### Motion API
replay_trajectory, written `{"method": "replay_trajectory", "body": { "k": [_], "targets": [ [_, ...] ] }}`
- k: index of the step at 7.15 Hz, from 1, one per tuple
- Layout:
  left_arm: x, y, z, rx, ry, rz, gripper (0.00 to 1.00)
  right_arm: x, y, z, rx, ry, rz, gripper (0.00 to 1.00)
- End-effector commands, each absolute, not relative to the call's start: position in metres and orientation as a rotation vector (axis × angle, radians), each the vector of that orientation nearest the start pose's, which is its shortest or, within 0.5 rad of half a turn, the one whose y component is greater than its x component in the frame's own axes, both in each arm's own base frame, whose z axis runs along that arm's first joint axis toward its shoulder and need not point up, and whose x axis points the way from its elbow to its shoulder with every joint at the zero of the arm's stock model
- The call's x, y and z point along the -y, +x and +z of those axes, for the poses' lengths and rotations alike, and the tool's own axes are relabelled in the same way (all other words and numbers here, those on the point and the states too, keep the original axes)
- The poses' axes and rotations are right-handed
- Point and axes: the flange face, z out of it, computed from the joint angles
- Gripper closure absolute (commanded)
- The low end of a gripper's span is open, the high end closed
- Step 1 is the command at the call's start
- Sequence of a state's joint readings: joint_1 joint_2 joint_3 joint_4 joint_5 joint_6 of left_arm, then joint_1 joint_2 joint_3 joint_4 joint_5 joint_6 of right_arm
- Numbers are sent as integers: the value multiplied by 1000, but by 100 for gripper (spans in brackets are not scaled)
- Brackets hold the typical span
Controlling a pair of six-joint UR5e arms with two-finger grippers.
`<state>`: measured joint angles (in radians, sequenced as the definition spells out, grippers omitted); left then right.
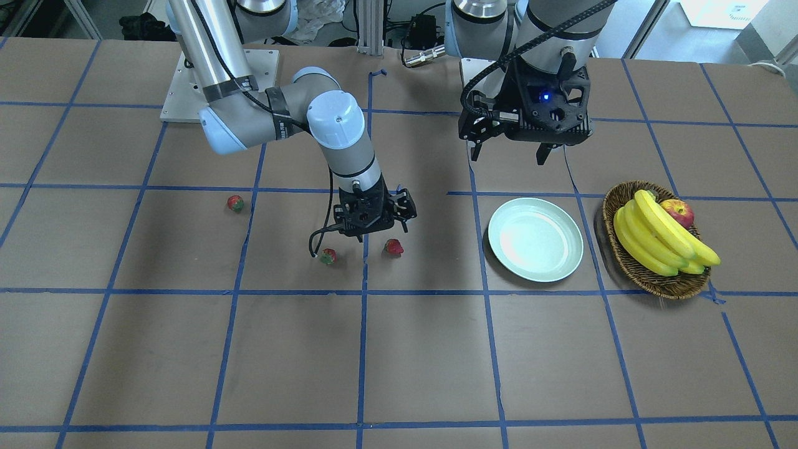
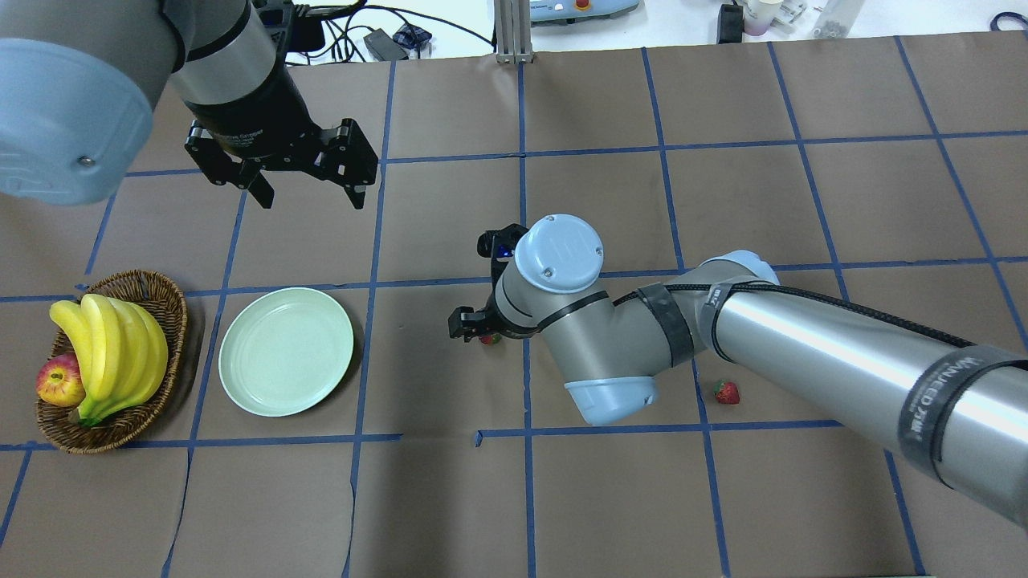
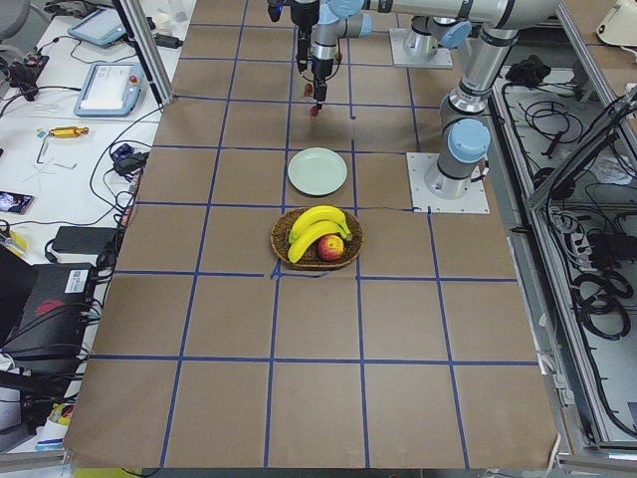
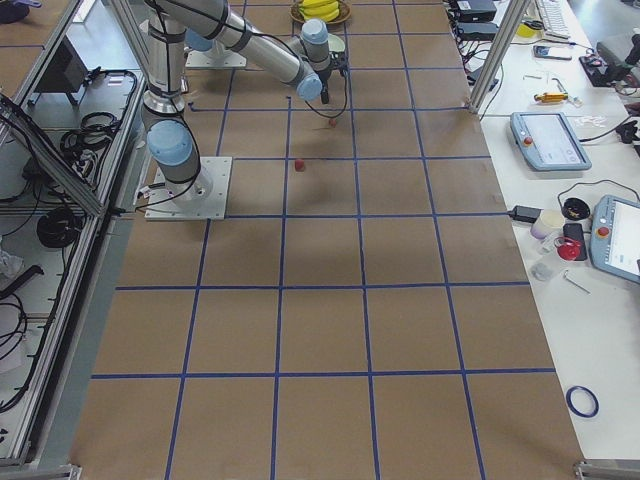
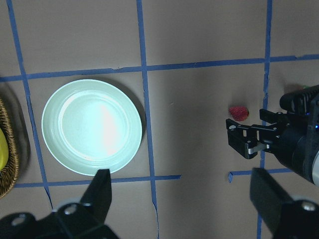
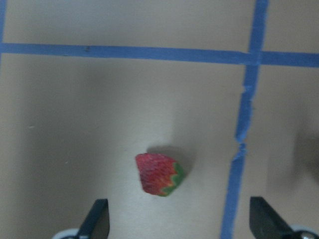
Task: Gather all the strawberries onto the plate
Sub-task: 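Carry the strawberry toward the plate and release it mid-table, then move the right gripper back over the remaining nearby strawberry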
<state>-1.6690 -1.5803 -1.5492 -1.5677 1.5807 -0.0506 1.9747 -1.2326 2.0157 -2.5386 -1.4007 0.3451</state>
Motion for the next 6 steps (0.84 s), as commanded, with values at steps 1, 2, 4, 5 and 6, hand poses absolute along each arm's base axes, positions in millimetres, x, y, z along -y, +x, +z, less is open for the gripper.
{"method": "replay_trajectory", "body": {
  "k": [1, 2, 4, 5, 6],
  "targets": [
    [482, -180, 493, -3131, 74, -23, 0, 454, 243, 240, -3081, 186, 52, 0],
    [482, -180, 493, -3131, 74, -20, 0, 460, 197, 245, -3141, 234, 102, 0],
    [482, -180, 493, -3129, 74, -23, 0, 444, 163, 218, -3220, 11, 255, 0],
    [482, -180, 493, -3129, 74, -23, 0, 441, 141, 207, -3209, -24, 309, 0],
    [482, -180, 493, -3129, 74, -23, 0, 445, 107, 200, -3187, 0, 342, 0]
  ]
}}
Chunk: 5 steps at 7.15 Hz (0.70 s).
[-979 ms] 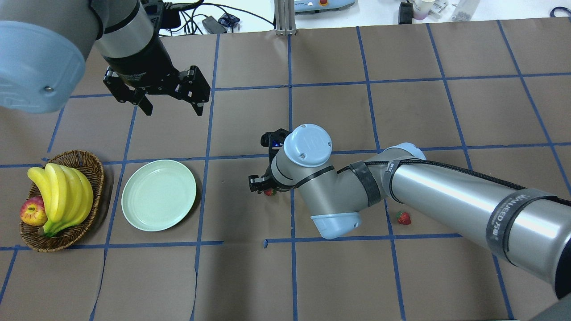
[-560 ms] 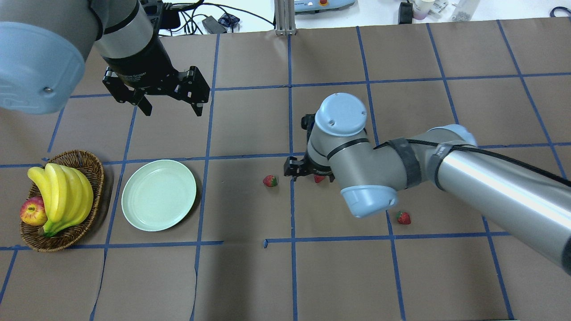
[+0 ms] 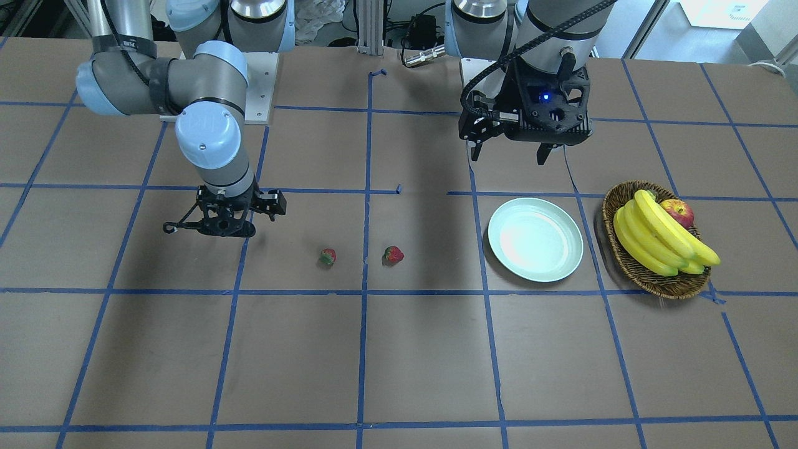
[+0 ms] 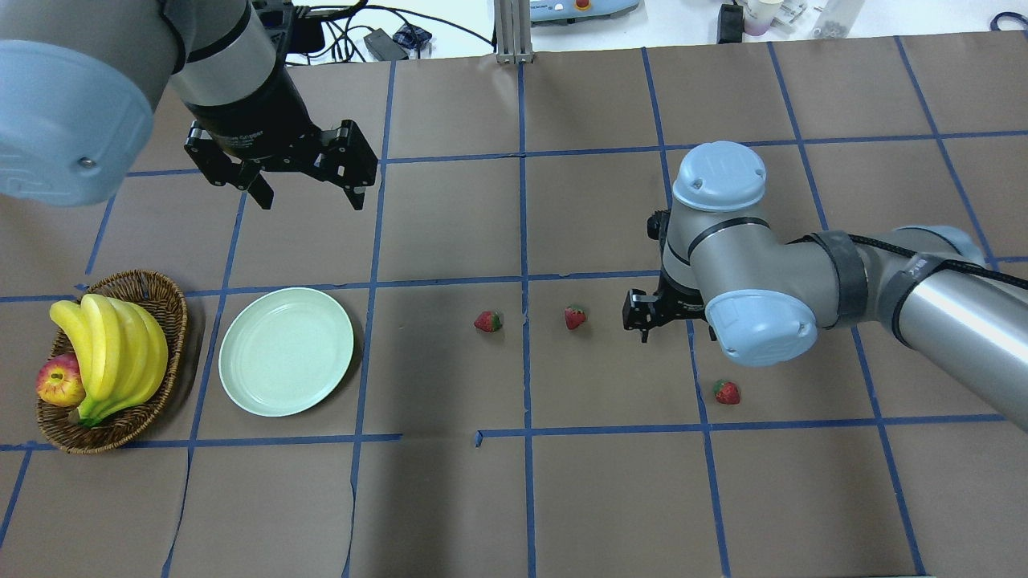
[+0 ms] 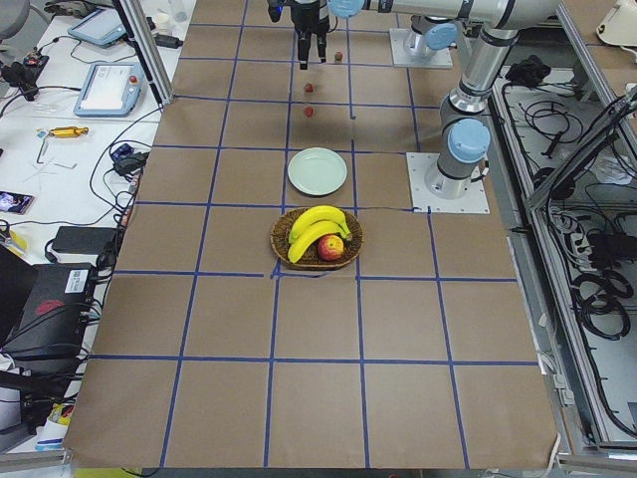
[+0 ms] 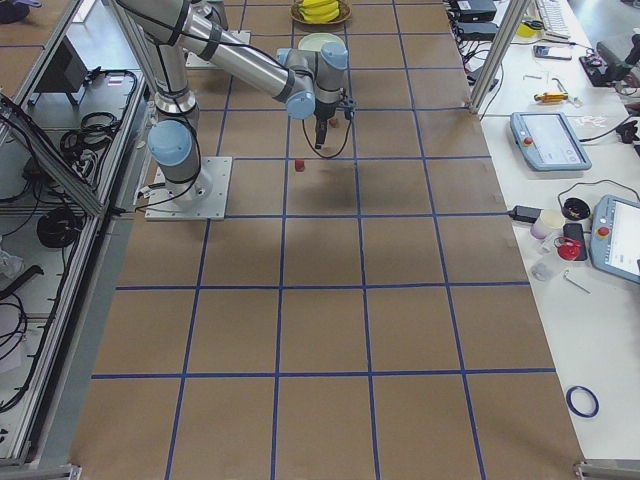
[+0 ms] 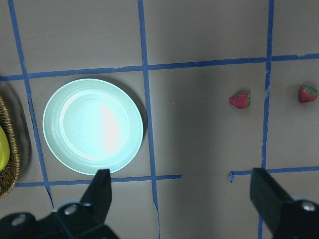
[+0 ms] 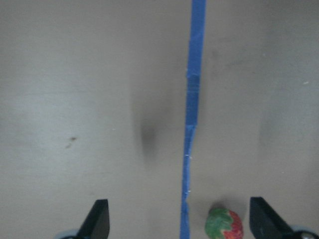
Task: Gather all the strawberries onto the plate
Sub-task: 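Move the right gripper back over the remaining nearby strawberry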
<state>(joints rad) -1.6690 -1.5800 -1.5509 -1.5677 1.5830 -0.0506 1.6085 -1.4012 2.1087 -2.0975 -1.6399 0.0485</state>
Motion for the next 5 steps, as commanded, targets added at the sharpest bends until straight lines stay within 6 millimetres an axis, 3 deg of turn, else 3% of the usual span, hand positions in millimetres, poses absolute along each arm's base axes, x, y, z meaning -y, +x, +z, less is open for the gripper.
{"method": "replay_trajectory", "body": {
  "k": [1, 3, 4, 5],
  "targets": [
    [482, -180, 493, -3129, 74, -21, 0, 438, 92, 190, -3174, 42, 390, 0],
    [481, -180, 490, -3131, 74, -13, 0, 406, 97, 165, -3132, -57, 502, 0],
    [482, -180, 489, -3132, 74, -8, 0, 403, 97, 164, -3126, -89, 512, 0],
    [482, -180, 489, -3132, 74, -8, 0, 403, 97, 164, -3126, -92, 510, 9]
  ]
}}
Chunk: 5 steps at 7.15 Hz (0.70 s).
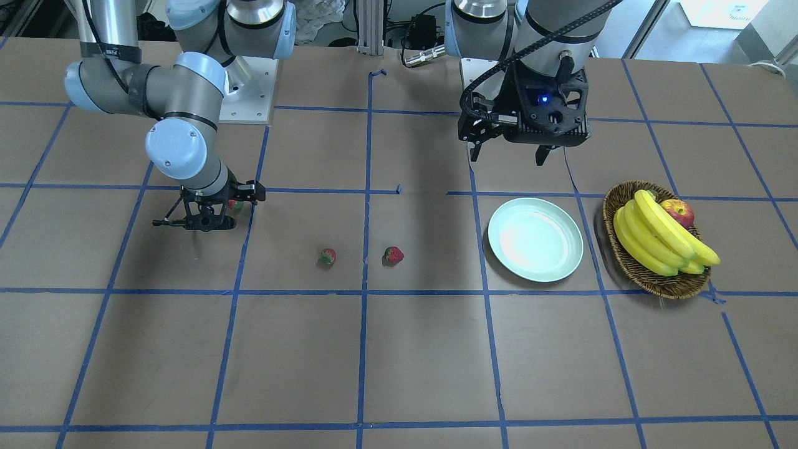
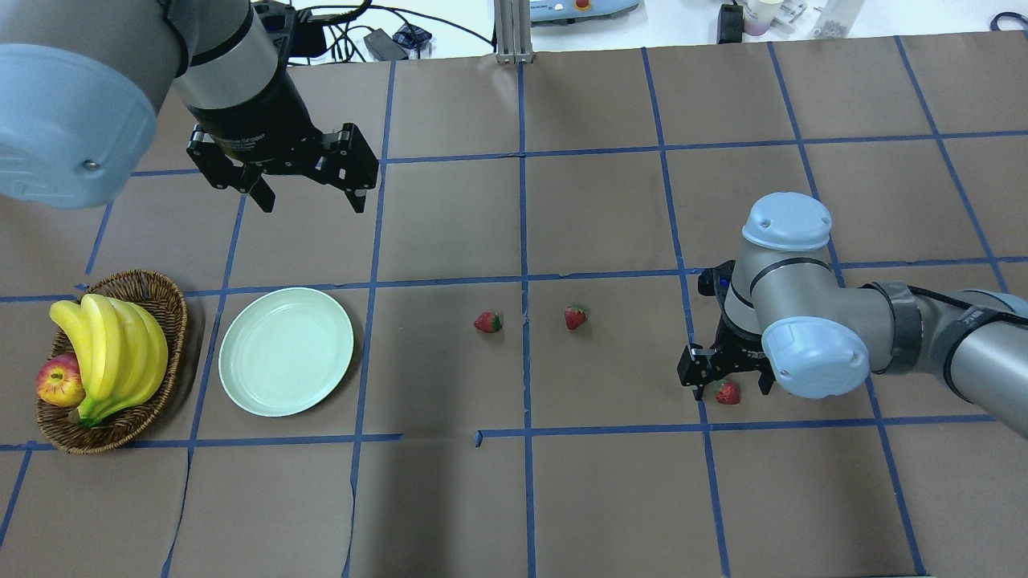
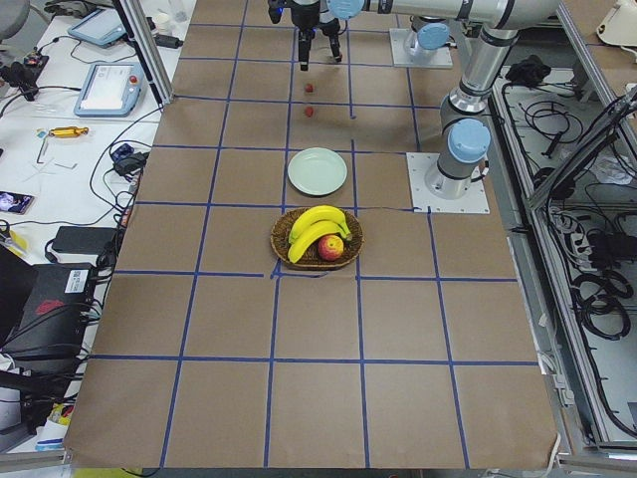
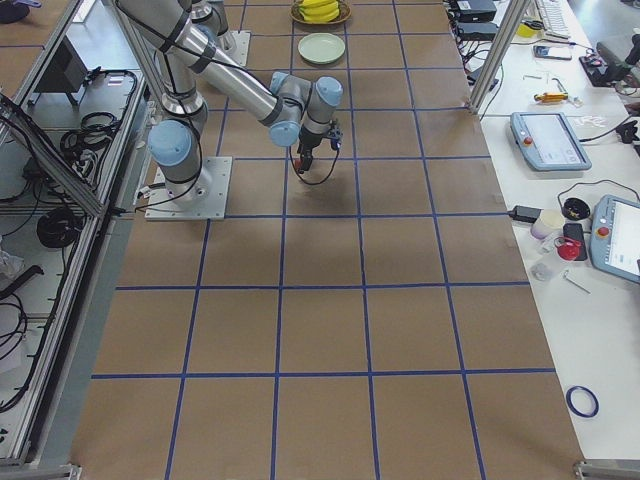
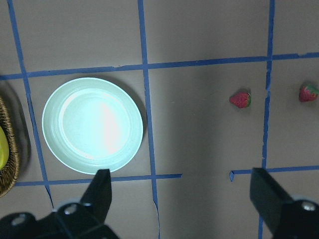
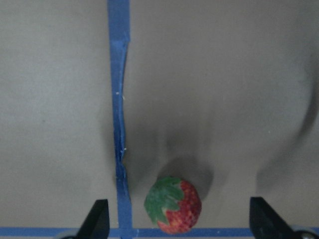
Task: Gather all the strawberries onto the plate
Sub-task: 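Grasp the strawberry with the right gripper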
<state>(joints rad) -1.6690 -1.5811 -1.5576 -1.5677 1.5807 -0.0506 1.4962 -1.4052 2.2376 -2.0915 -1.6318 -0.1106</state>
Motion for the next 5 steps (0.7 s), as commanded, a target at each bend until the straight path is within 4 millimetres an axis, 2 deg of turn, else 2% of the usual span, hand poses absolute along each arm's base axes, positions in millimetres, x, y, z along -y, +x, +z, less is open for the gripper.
{"method": "replay_trajectory", "body": {
  "k": [1, 2, 3, 5],
  "targets": [
    [482, -181, 489, -3133, 74, -8, 0, 403, 98, 164, -3124, -89, 512, 37],
    [481, -181, 489, -3133, 77, -8, 0, 404, 98, 164, -3123, -86, 506, 75],
    [481, -181, 489, -3133, 77, -8, 0, 405, 98, 166, -3125, -76, 494, 100],
    [481, -181, 489, -3133, 77, -8, 0, 421, 103, 178, -3101, -55, 363, 100]
  ]
}}
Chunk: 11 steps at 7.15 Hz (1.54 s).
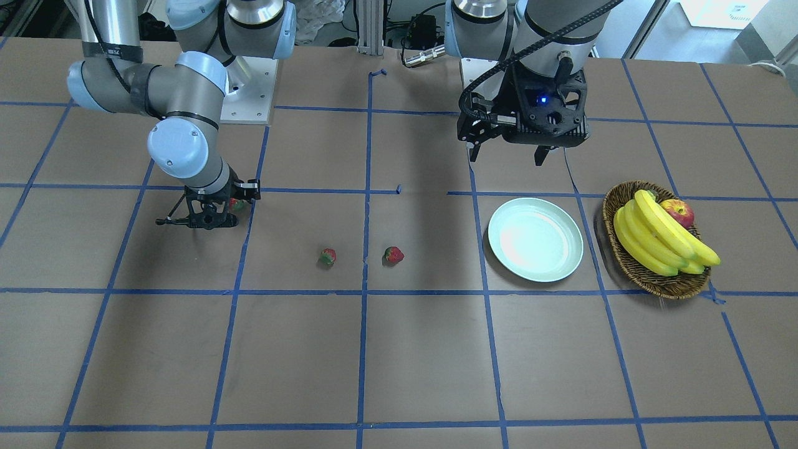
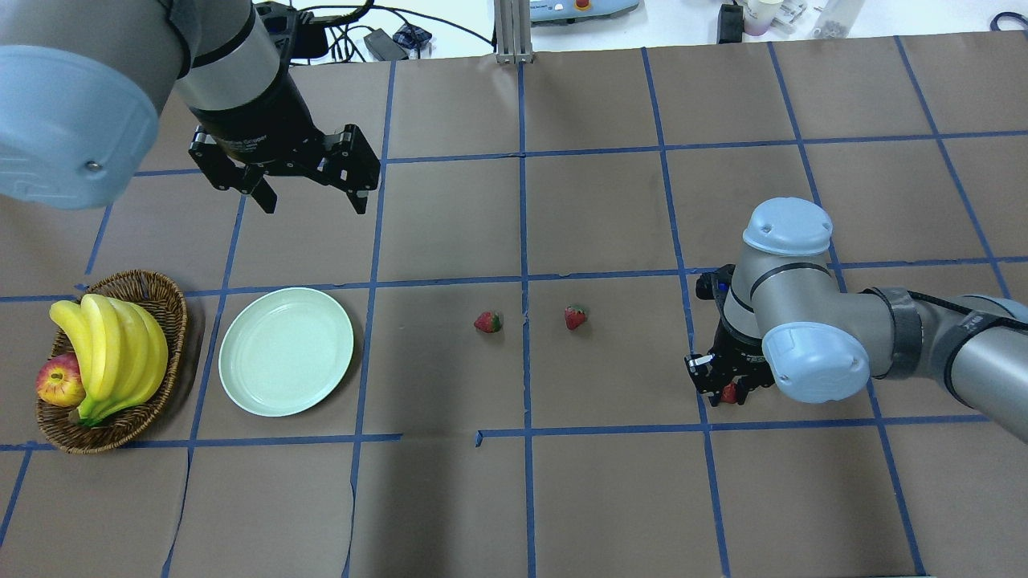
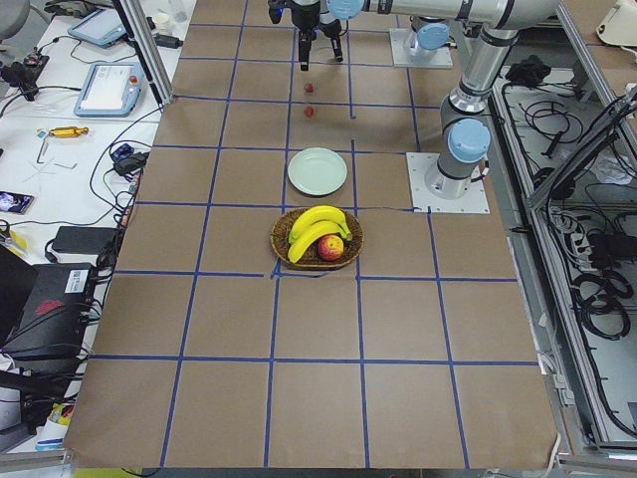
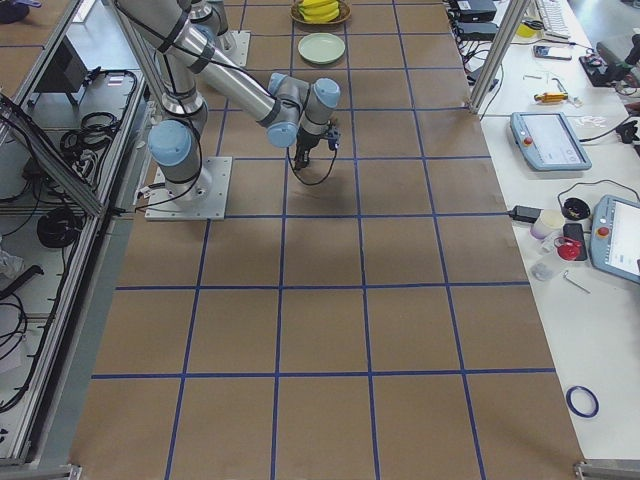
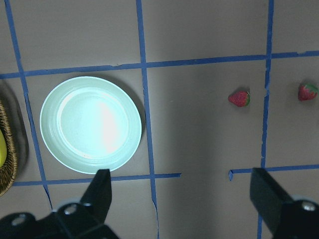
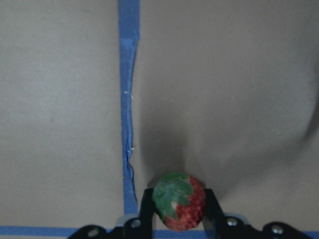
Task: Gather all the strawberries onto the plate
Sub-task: 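Grasp the strawberry with the right gripper, then carry the strawberry toward the plate and release it beside the others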
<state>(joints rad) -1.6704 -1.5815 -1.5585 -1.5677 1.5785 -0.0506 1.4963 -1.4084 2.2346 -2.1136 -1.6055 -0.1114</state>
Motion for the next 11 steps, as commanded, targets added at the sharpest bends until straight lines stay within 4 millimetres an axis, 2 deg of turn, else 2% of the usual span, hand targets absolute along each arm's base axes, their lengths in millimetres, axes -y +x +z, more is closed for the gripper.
{"method": "replay_trajectory", "body": {
  "k": [1, 2, 3, 4, 5, 6, 8, 10, 11],
  "targets": [
    [481, -181, 489, -3135, 77, -8, 0, 435, 115, 192, -3071, -31, 270, 100],
    [481, -181, 489, -3135, 77, -8, 0, 447, 139, 207, -3025, 31, 197, 100],
    [482, -182, 488, -3135, 77, -6, 0, 445, 175, 216, -2995, 56, 126, 100],
    [480, -182, 490, -3135, 79, -10, 0, 429, 233, 221, -2980, 120, 49, 100],
    [481, -182, 490, -3135, 79, -13, 0, 404, 292, 223, -2956, 150, -33, 100],
    [480, -182, 490, -3135, 79, -10, 0, 393, 327, 220, -2925, 175, -84, 100],
    [480, -182, 490, -3134, 79, -13, 0, 404, 361, 197, -2906, 191, -111, 100],
    [480, -182, 491, -3134, 79, -15, 0, 408, 365, 184, -2916, 192, -82, 100],
    [480, -182, 491, -3132, 79, -15, 0, 408, 365, 183, -2918, 192, -78, 1]
  ]
}}
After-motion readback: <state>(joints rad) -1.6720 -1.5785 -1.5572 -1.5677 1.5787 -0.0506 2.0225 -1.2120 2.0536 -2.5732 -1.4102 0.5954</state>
